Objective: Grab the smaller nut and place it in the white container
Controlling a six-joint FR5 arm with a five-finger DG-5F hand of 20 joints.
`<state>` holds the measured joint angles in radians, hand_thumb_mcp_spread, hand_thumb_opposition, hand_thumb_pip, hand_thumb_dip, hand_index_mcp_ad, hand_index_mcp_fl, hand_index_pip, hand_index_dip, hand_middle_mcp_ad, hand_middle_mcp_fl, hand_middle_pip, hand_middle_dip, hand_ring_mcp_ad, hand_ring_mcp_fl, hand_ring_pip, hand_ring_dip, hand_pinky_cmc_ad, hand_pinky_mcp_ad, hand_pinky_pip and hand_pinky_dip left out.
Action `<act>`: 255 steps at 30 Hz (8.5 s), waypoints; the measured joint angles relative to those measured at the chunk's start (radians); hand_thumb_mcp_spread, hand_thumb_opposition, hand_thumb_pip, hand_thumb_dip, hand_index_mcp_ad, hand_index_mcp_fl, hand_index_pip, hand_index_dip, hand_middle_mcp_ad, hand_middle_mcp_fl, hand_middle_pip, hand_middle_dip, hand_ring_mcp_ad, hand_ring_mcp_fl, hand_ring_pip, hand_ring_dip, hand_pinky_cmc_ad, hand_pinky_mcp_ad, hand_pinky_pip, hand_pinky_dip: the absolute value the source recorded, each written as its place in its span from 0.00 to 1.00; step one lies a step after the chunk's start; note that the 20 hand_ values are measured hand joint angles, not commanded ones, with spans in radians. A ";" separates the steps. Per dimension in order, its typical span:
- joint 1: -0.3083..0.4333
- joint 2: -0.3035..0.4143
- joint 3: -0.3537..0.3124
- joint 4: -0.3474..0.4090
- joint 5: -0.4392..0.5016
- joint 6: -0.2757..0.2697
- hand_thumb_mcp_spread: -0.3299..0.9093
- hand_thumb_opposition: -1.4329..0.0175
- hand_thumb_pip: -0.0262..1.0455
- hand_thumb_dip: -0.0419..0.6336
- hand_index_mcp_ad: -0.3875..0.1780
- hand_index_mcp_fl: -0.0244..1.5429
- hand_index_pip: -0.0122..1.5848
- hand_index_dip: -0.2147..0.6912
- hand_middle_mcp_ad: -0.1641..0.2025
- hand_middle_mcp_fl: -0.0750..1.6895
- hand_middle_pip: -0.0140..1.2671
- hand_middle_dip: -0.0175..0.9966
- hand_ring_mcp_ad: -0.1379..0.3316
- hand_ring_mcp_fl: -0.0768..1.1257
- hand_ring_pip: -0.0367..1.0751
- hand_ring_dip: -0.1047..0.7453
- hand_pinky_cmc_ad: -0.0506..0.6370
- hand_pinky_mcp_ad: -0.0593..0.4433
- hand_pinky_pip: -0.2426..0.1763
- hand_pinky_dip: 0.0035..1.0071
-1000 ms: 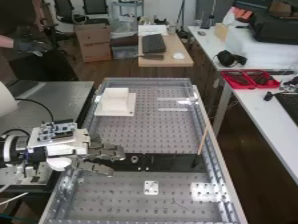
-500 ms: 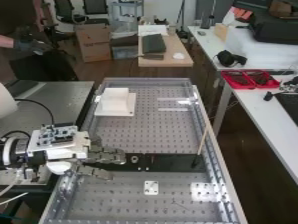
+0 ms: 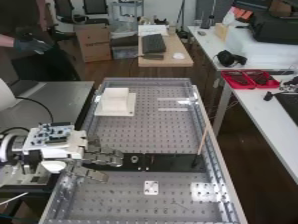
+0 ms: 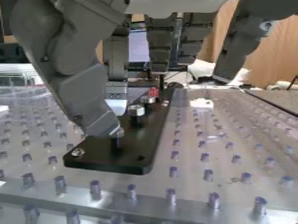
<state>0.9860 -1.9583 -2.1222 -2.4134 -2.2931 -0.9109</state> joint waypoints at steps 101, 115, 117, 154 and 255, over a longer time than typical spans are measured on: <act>0.064 0.029 -0.031 0.049 0.096 -0.085 0.60 0.39 0.67 0.41 0.45 0.22 0.96 0.29 0.63 0.13 0.11 0.23 0.48 0.06 0.14 0.27 0.56 0.65 0.47 0.45; 0.131 0.143 0.006 -0.124 0.073 -0.117 0.60 0.39 0.67 0.41 0.45 0.22 0.96 0.29 0.63 0.14 0.11 0.23 0.47 0.06 0.14 0.27 0.56 0.65 0.47 0.45; 0.163 0.169 0.023 -0.188 0.072 -0.134 0.60 0.39 0.67 0.41 0.45 0.22 0.96 0.29 0.64 0.14 0.11 0.23 0.47 0.06 0.14 0.27 0.56 0.64 0.47 0.45; 0.598 0.217 0.079 -0.313 0.111 -0.030 0.60 0.39 0.66 0.41 0.45 0.22 0.96 0.29 0.60 0.16 0.11 0.24 0.47 0.06 0.14 0.27 0.54 0.65 0.47 0.44; 0.469 0.241 0.497 -0.640 0.552 0.192 0.46 0.47 0.53 0.29 0.49 0.05 0.08 0.23 0.60 0.07 0.10 0.24 0.64 0.06 0.16 0.26 0.62 0.73 0.28 0.68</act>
<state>1.4548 -1.7169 -1.6250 -3.0530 -1.7408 -0.7193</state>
